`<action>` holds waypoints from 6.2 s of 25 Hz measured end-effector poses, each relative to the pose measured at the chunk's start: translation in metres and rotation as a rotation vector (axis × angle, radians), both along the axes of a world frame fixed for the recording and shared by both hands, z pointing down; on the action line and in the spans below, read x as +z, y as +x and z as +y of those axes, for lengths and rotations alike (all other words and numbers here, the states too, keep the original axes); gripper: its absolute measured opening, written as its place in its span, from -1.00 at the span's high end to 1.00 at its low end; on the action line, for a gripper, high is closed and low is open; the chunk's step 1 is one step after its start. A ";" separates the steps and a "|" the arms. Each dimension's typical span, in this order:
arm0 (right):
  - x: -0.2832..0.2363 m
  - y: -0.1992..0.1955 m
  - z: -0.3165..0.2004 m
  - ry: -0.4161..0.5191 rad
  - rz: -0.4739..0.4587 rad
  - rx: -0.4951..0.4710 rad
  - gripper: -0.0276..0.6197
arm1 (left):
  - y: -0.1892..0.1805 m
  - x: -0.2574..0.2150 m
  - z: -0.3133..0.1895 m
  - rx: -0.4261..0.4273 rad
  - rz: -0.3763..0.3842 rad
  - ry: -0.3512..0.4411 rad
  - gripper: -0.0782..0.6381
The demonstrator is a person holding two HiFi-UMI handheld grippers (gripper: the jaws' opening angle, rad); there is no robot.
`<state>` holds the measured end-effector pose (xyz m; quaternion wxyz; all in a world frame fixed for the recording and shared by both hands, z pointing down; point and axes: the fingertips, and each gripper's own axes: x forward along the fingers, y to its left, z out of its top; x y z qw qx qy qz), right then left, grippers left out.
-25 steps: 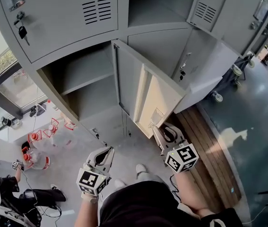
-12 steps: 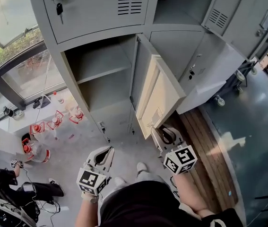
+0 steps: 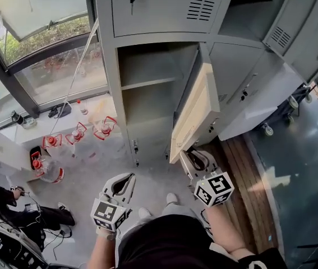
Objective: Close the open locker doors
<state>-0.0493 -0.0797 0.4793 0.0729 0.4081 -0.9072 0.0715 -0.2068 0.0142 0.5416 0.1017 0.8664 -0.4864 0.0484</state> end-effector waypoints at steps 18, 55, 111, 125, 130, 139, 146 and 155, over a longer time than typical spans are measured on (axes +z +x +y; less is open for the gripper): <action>0.000 -0.102 -0.025 -0.012 -0.013 -0.242 0.58 | -0.061 0.002 0.004 -0.223 -0.018 -0.024 0.72; 0.013 -0.181 -0.152 -0.065 -0.100 -0.521 0.64 | -0.081 -0.003 -0.041 -0.595 -0.088 -0.082 0.72; -0.093 0.294 -0.088 0.226 -0.052 0.537 0.69 | 0.218 -0.038 -0.150 0.355 0.012 0.068 0.72; -0.217 0.421 -0.180 0.476 -0.154 0.423 0.36 | 0.365 -0.076 -0.225 0.302 0.012 0.131 0.72; -0.249 0.425 -0.197 0.555 -0.184 0.334 0.32 | 0.383 -0.075 -0.235 0.264 0.006 0.131 0.72; -0.276 0.423 -0.217 0.595 -0.262 0.317 0.34 | 0.368 -0.069 -0.242 0.221 -0.009 0.104 0.72; -0.277 0.420 -0.212 0.601 -0.292 0.356 0.45 | 0.350 -0.073 -0.240 0.237 -0.013 0.111 0.72; -0.278 0.381 -0.184 0.636 -0.285 0.364 0.52 | 0.317 -0.072 -0.225 0.241 0.004 0.110 0.72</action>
